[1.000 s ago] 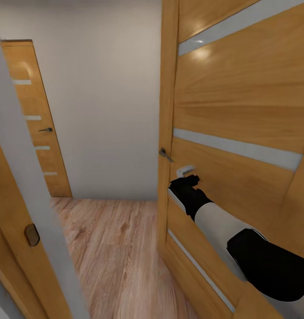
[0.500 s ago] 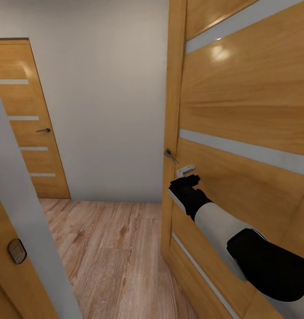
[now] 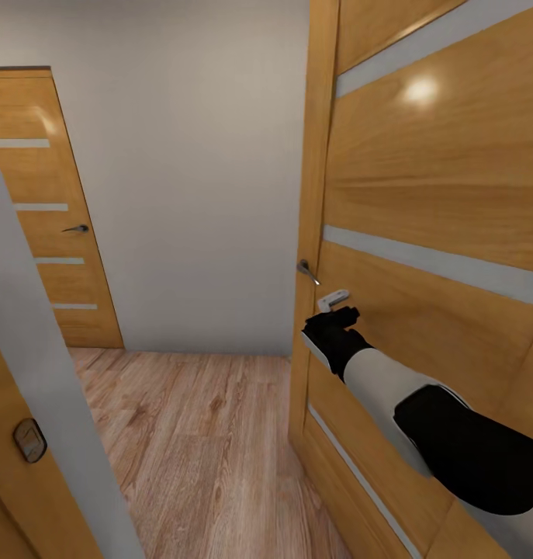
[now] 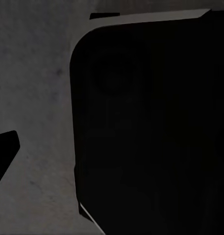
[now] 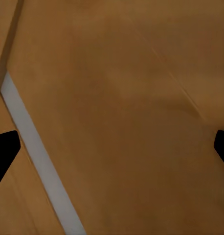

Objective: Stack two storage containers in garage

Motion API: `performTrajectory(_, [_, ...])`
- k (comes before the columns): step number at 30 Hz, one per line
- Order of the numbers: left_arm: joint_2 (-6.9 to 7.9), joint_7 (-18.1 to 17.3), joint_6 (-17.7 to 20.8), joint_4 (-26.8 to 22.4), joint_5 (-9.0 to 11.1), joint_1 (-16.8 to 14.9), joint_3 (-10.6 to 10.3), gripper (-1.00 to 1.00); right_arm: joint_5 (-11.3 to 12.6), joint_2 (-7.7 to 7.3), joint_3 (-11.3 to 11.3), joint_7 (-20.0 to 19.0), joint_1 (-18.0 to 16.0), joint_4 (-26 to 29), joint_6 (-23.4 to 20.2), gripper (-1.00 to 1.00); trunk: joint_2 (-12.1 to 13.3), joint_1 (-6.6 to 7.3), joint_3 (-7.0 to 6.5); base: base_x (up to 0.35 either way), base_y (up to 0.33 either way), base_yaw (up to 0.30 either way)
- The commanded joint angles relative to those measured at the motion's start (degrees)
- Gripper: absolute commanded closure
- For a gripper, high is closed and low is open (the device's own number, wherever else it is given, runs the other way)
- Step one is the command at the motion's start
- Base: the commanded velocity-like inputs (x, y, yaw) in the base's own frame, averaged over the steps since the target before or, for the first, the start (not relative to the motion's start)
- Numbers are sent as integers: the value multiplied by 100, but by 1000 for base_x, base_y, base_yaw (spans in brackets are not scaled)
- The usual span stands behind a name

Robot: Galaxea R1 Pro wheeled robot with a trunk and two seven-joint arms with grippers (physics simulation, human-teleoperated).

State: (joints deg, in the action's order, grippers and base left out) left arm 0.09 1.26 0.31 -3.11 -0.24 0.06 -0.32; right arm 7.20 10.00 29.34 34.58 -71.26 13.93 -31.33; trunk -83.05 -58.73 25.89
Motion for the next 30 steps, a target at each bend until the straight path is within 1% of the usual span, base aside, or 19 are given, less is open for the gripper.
performTrajectory(1, [0, 13, 4, -15, -2, 2, -3, -100, 53, 0, 21, 48, -7, -5, -42, -100, -3, 0, 6, 0, 0, 0])
performTrajectory(9, [0, 13, 4, -48, -2, 2, -3, -100, 78, -5, 5, 48, -132, -21, -23, -100, -3, 0, 6, 0, 0, 0])
performTrajectory(11, [0, 13, 4, -54, 1, 2, -3, -100, 79, -57, 3, 48, -154, -21, -22, -100, -3, 0, 6, 0, 0, 0])
performTrajectory(13, [0, 14, 4, -56, -1, 2, -3, -100, 81, -68, 3, 48, -161, -22, -22, -100, -3, 0, 6, 0, 0, 0])
performTrajectory(20, [5, 14, 4, -58, 12, 2, -3, -100, 80, 0, -11, 43, -169, -18, -24, -100, -3, 0, 6, 0, 0, 0])
performTrajectory(26, [1, 14, 4, -58, 15, 2, 4, -100, 46, 0, -15, 54, -169, 33, -63, -100, -3, 0, 6, 0, 0, 0])
performTrajectory(30, [0, 14, 4, -58, 15, 2, 4, -100, 80, 0, -20, 50, -163, 224, -93, -100, -3, 0, 6, 0, 0, 0])
